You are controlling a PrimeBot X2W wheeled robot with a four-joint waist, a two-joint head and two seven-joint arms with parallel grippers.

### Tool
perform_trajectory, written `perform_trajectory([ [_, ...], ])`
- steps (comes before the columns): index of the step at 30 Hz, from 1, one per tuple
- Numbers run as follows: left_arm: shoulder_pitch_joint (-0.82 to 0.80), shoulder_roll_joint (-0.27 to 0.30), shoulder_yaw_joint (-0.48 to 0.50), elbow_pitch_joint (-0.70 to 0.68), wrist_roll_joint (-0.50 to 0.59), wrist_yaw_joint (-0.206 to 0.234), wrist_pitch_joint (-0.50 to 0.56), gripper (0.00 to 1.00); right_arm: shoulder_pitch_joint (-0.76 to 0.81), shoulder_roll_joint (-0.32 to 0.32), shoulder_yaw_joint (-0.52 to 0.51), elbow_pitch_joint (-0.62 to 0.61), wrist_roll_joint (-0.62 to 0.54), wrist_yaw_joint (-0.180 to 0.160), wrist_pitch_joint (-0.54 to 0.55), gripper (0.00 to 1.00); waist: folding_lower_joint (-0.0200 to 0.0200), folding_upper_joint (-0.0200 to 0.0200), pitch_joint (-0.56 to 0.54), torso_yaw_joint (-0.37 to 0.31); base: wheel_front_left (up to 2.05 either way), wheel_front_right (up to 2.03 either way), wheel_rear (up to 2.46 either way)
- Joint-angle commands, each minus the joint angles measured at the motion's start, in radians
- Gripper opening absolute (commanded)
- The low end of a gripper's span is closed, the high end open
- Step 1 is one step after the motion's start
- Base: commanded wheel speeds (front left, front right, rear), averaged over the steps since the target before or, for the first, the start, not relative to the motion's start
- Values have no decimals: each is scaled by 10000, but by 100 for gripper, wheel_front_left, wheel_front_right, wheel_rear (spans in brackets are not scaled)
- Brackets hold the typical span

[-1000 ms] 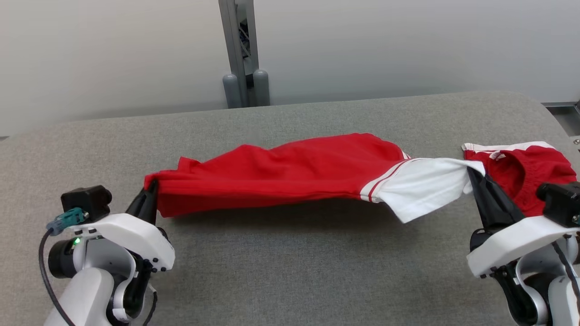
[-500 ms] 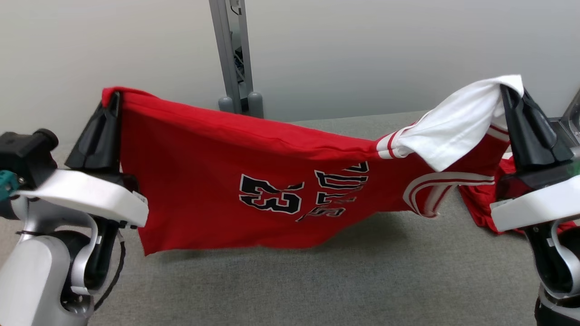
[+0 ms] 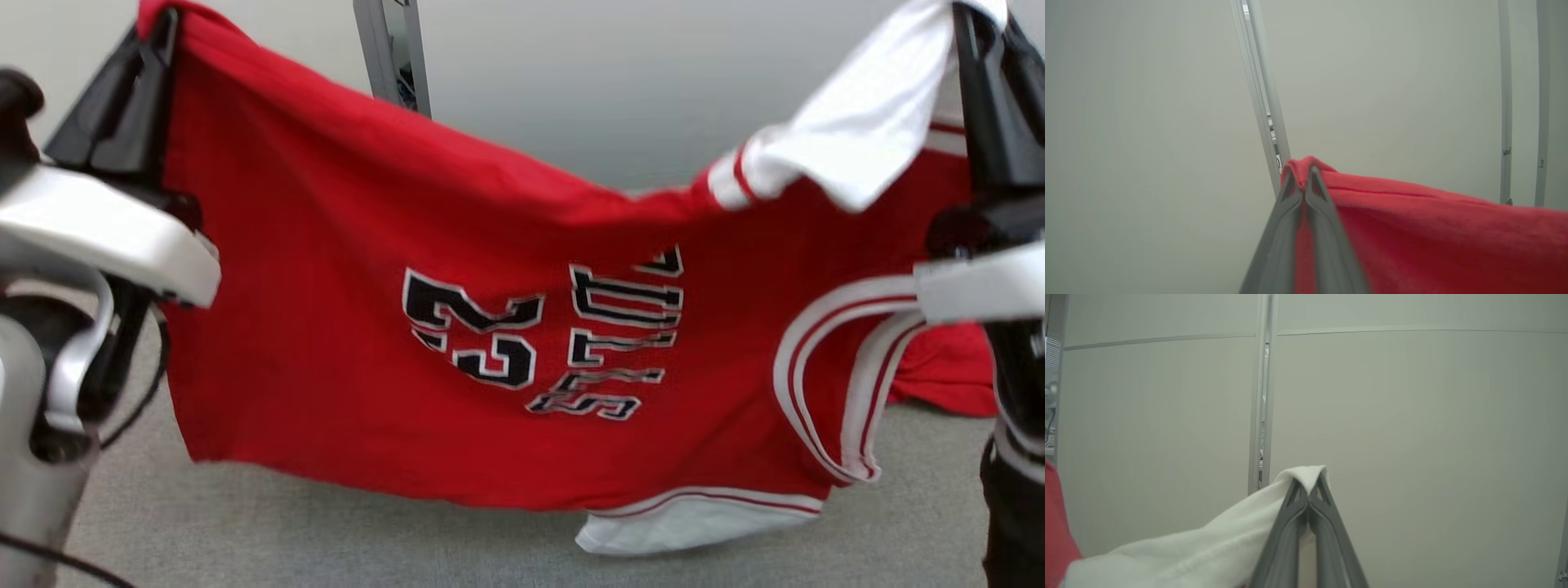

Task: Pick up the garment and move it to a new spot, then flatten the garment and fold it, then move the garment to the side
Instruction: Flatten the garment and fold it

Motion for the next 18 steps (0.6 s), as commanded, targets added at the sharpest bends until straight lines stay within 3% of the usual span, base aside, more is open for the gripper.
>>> perform_trajectory([
  [1,-269,76,10,149,-55,-96,65,0,-262,-47,-26,197,28,-3,37,0,0,-1,185,-47,0,0,0],
  [7,-2050,139,-49,1781,-17,-511,366,0,-2617,-46,-56,2677,173,-1,-433,0,0,-1,1195,-146,0,0,0],
  [13,-4535,85,-120,4462,474,-697,224,0,-5868,-47,148,6322,-290,-3,-1422,0,0,-1,2368,-241,0,0,0],
  [14,-5494,79,-177,5310,830,-701,-133,0,-6955,-50,134,7469,-520,-3,-1943,0,0,-1,2731,-271,0,0,0],
  [16,-5955,40,-247,5692,1003,-758,-405,0,-7463,-64,14,7980,-608,-4,-2264,0,0,-1,2905,-276,0,0,0],
  [18,-7251,-263,-279,6665,1382,-716,-1570,0,-8828,-73,-378,9242,-905,-4,-3255,0,0,-1,3446,-256,0,0,0],
])
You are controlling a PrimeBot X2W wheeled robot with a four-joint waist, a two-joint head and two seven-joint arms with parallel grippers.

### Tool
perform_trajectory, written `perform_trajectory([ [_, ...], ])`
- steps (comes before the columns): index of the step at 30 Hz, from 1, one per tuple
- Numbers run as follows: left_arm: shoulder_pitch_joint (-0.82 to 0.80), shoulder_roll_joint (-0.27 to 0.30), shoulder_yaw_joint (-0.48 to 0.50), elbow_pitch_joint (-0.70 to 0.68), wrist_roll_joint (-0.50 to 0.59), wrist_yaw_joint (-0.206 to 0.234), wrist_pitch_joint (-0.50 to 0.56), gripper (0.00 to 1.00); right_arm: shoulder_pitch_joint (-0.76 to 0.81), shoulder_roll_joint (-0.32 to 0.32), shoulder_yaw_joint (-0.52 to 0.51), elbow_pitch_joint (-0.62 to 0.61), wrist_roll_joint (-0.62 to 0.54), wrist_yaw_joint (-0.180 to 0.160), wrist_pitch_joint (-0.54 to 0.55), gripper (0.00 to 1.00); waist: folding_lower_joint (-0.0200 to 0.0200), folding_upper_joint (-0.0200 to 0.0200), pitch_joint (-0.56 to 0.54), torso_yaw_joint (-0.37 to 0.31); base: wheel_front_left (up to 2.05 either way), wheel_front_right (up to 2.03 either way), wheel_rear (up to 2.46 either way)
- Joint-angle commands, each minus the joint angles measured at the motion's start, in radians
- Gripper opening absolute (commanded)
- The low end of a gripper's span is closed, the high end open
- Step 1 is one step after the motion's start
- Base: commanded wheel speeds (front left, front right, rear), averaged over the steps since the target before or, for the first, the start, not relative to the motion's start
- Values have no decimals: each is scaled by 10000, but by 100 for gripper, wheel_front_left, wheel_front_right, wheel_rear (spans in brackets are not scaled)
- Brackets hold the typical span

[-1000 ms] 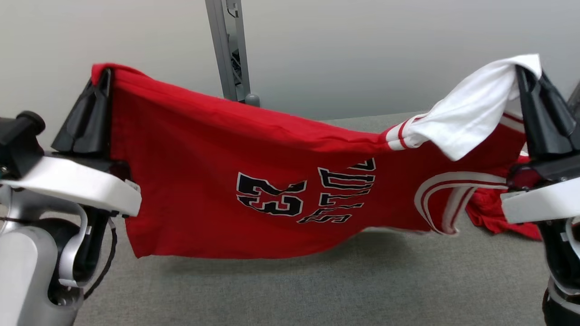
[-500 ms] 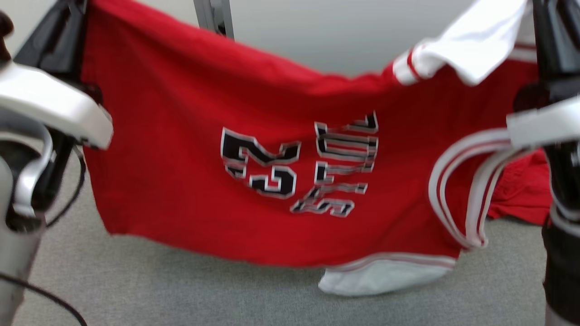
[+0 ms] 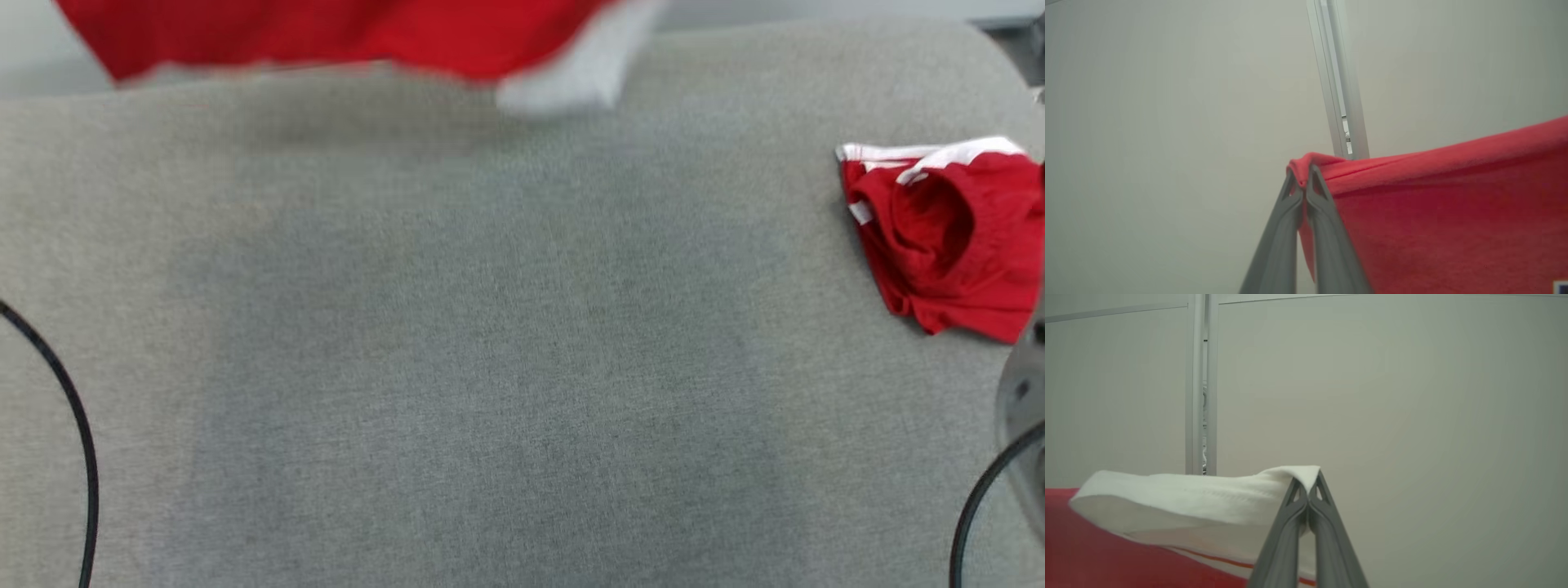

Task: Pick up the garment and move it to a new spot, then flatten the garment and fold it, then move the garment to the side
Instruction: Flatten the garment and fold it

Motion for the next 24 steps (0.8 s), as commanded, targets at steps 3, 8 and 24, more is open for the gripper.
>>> perform_trajectory([
  [3,-988,-151,22,768,276,-105,-1303,0,-913,-71,-324,943,-50,-3,-969,0,0,0,1103,-53,0,0,0],
  [8,-1570,-344,73,2022,329,-359,-3220,0,-1496,-78,39,2329,308,-4,-2121,0,0,0,2173,-184,0,0,0],
  [24,558,-625,861,1751,-56,-1592,-3999,0,1230,-74,2182,1222,1635,-3,-2735,0,0,0,2908,-99,0,0,0],
])
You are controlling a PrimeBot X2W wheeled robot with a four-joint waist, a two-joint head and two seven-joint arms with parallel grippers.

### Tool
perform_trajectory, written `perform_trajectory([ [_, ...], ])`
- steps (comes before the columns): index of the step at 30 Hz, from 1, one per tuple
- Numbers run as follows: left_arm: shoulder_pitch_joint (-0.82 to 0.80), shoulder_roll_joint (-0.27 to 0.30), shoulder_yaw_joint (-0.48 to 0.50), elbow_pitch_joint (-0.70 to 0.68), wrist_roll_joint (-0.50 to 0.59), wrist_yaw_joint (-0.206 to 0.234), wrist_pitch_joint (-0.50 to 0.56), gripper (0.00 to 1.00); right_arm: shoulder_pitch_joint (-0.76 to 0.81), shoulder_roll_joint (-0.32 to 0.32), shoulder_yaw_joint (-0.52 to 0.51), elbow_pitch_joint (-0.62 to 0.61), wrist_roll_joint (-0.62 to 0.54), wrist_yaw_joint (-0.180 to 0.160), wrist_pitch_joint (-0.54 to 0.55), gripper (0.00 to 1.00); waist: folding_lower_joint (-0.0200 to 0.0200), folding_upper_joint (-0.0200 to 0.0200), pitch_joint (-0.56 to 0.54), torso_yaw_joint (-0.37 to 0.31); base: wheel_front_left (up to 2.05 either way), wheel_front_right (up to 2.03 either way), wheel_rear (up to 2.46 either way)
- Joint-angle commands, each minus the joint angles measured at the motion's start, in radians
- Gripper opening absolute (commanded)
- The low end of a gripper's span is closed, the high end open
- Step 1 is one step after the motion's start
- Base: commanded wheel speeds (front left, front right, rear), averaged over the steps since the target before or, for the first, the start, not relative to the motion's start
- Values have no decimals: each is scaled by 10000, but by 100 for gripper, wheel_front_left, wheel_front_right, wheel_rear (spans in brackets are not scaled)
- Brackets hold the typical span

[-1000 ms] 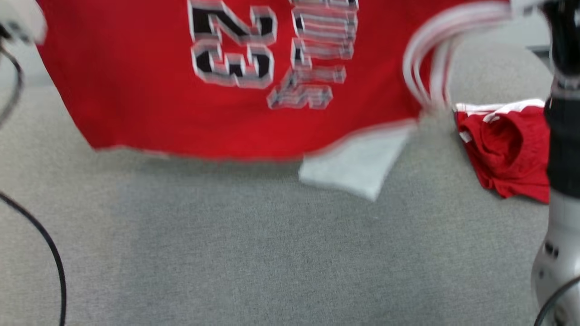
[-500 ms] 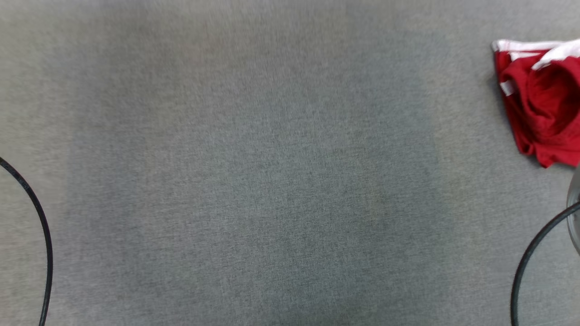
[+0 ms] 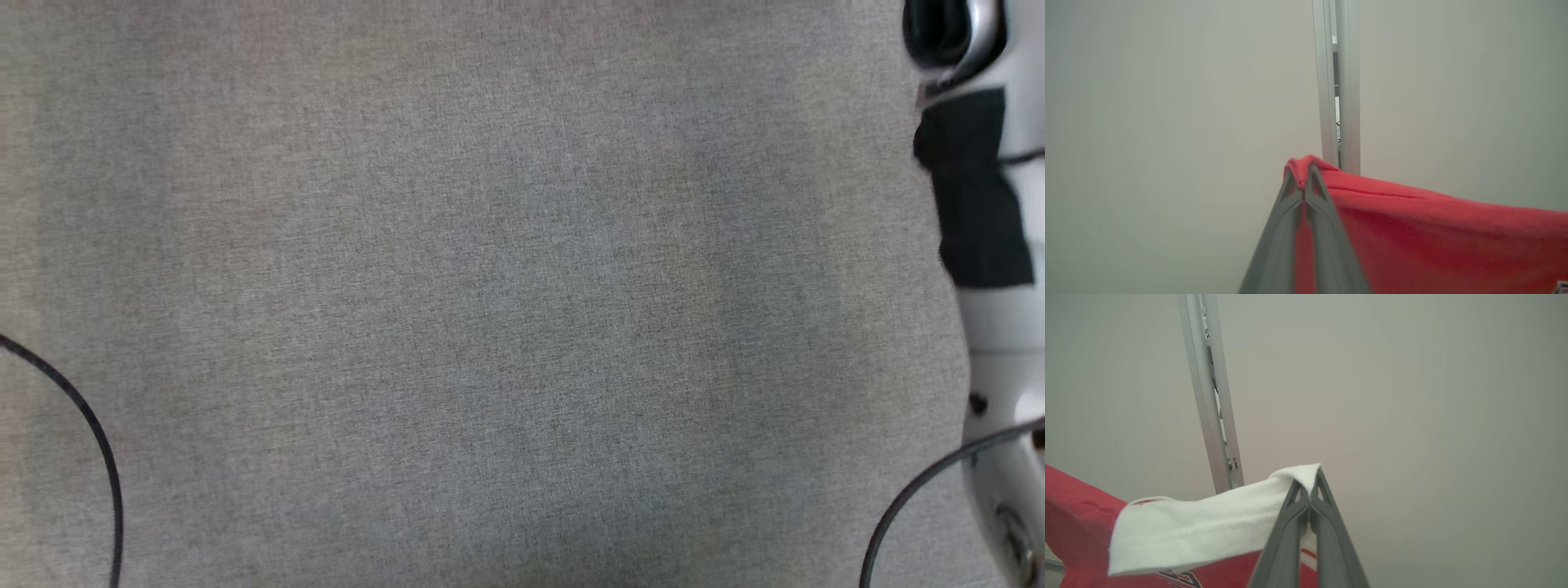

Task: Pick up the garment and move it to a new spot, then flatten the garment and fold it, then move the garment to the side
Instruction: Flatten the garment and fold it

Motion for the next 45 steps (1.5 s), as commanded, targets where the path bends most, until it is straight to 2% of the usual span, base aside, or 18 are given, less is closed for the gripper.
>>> perform_trajectory([
  [1,430,-53,119,-226,-53,-132,5,0,532,-49,42,-283,-18,-3,-49,0,0,0,-157,54,0,0,0],
  [8,2803,-248,592,-1469,-748,-564,2,0,3145,-52,14,-2212,141,-3,371,0,0,0,-874,145,0,0,0],
  [12,4831,-428,899,-2441,-1516,-494,286,0,5139,-58,-125,-3759,324,-3,1203,0,0,0,-1349,165,0,0,0],
  [15,6592,-525,1202,-3464,-2038,-193,597,0,6752,-73,-339,-5057,386,-3,1874,0,0,0,-1633,182,0,0,0],
  [19,8828,-974,1393,-4795,-2551,391,857,0,8733,-70,-812,-6635,414,-3,2644,0,0,0,-2007,299,0,0,0],
  [24,11045,-1545,1605,-5857,-3088,963,916,0,10708,-59,-1171,-8009,645,-3,3370,0,0,0,-2430,386,0,0,0],
  [29,12696,-2074,1787,-6178,-3642,1274,858,0,12085,-57,-1173,-8680,949,-3,3999,0,0,0,-2909,463,0,0,0],
  [32,13408,-2330,1838,-6024,-3943,1252,793,0,12711,-56,-1187,-8845,985,-3,4373,0,0,0,-3202,486,0,0,0],
  [40,14565,-2439,1620,-5579,-4269,921,935,0,13919,-54,-1242,-9044,1043,-3,5128,0,0,0,-3819,484,0,0,0],
  [45,14904,-2332,1610,-5545,-4207,1005,990,0,14422,-54,-1240,-9214,1080,-3,5352,0,0,0,-4025,463,0,0,0],
])
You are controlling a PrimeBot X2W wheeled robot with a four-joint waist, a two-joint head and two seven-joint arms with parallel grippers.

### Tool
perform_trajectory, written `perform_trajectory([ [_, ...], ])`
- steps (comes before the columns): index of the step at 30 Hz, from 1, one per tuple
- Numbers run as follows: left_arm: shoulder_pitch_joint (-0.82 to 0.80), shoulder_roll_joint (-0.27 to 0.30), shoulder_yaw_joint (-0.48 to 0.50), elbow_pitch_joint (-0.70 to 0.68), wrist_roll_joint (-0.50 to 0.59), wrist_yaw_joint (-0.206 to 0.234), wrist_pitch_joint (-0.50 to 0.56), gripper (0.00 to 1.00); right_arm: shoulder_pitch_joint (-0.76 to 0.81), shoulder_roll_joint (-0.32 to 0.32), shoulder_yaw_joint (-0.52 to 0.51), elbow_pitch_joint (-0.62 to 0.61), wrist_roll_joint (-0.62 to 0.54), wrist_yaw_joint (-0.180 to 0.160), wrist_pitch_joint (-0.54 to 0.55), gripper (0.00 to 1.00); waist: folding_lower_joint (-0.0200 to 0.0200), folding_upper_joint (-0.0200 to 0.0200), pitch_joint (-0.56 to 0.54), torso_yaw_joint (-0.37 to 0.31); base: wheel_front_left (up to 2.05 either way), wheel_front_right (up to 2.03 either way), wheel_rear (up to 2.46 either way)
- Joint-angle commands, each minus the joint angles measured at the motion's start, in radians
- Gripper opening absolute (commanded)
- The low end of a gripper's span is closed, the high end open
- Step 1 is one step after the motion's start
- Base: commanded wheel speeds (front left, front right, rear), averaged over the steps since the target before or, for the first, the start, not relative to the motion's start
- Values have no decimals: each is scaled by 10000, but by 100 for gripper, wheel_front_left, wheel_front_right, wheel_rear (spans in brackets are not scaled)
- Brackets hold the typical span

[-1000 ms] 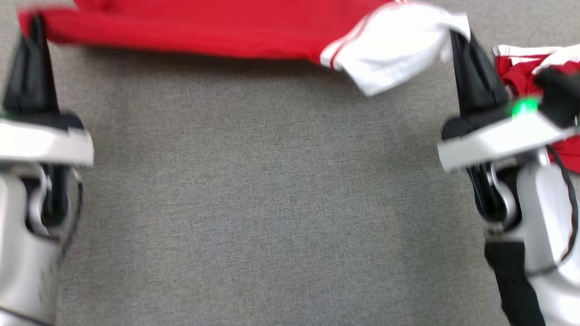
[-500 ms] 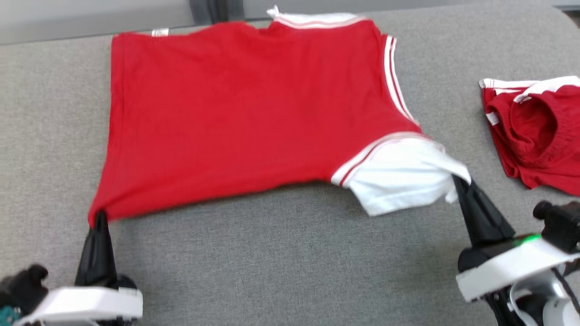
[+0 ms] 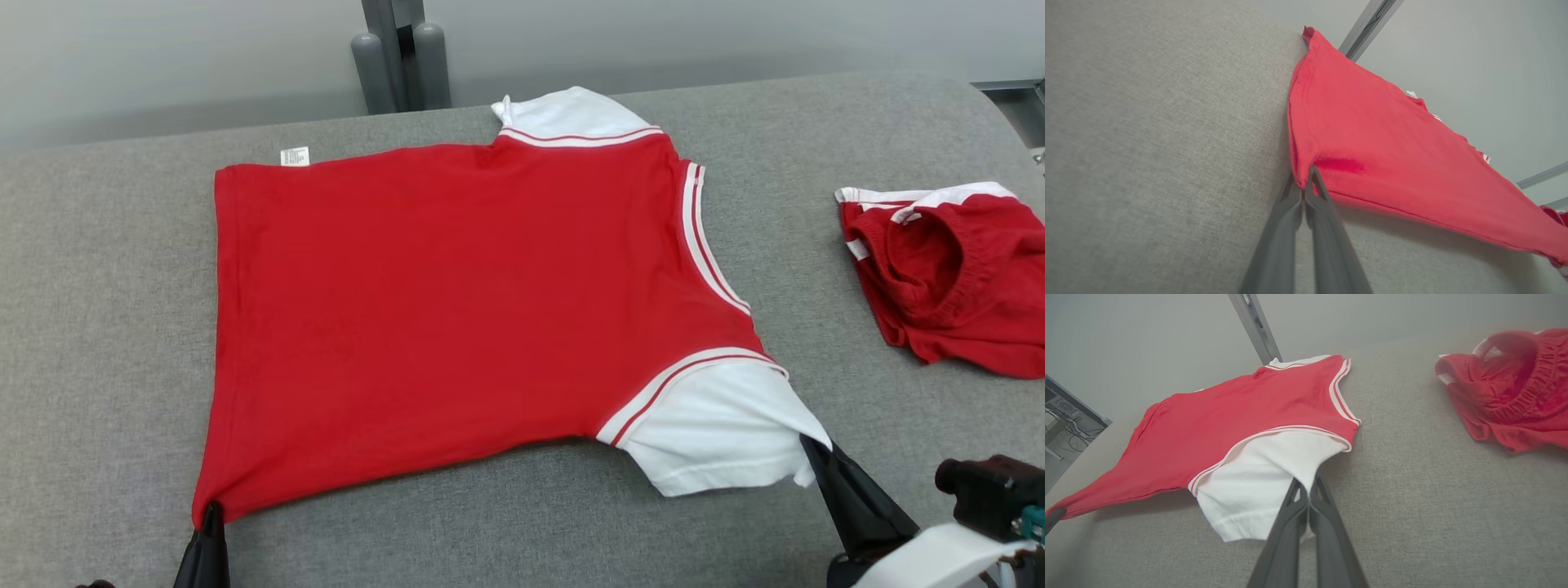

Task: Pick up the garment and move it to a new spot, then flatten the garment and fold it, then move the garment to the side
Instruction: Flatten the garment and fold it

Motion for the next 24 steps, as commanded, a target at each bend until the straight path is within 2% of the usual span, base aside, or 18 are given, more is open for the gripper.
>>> perform_trajectory([
  [1,103,79,57,-43,25,29,-36,0,144,-56,-60,-109,36,-3,32,0,0,0,-58,-17,0,0,0],
  [16,1533,415,412,-1282,-41,221,-84,0,1848,-54,-164,-1348,150,-3,657,0,0,0,-342,-259,0,0,0],
  [24,1292,592,456,-813,-466,-440,-105,0,1541,-55,-103,-1069,313,-3,829,0,0,0,-582,-327,0,0,0],
])
